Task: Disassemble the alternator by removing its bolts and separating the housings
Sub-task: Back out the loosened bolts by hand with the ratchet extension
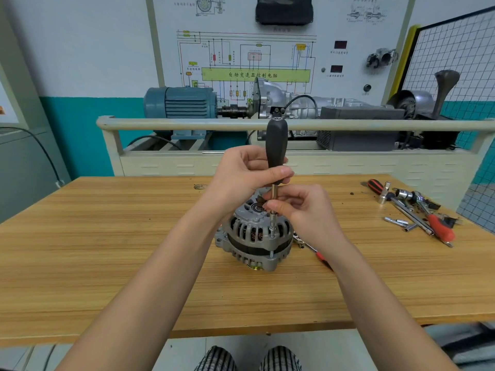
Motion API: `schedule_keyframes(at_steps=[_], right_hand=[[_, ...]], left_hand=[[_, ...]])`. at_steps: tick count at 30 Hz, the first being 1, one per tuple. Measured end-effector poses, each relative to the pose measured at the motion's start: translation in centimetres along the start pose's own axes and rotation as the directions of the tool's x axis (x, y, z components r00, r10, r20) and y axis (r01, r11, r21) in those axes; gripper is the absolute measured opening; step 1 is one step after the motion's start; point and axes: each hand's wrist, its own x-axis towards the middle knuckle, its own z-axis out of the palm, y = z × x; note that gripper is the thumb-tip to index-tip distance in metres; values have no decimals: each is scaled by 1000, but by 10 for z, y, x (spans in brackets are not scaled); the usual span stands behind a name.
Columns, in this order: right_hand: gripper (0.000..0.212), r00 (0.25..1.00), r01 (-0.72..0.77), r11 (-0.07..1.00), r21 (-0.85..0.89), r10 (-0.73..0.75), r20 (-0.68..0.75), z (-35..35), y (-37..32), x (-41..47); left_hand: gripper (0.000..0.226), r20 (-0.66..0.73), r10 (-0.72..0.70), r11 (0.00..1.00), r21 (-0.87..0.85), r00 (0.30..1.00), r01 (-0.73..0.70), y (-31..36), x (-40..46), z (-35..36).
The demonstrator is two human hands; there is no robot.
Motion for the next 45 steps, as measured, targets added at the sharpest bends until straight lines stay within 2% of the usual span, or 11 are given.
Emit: schedule_keyframes(at_steps=[15,18,22,26,29,32,35,45], right_hand=[[22,999,-26,999,21,26,19,1,1,1],[23,999,-19,1000,18,18,27,0,1,1],[20,997,-9,1000,24,7,82,-2,0,-1],[23,1000,-25,999,29,25,-15,-3,2,-1],[27,999,-26,999,-22,25,-31,-1,4,1],[27,999,-13,997,-72,10,-47,1,5,1],[28,999,-7,998,-61,4,-53,0,7,0],[38,999,-7,999,-42,5,-45,-5,12,1]], left_hand=[[10,19,4,999,39,1000,-5,0,2,-1],[19,-20,3,998,63,1000,-2,-1,3,-3],[45,-59,30,985,172,998,-19,2,4,-4],[33,-90,41,980,197,995,-22,0,6,-1],[29,-92,25,987,162,995,-10,-2,7,0],[22,16,-21,999,40,1000,21,-3,6,-4],[24,118,-36,995,-85,992,46,-7,4,-9],[22,80,34,999,39,996,-37,-8,8,-4]])
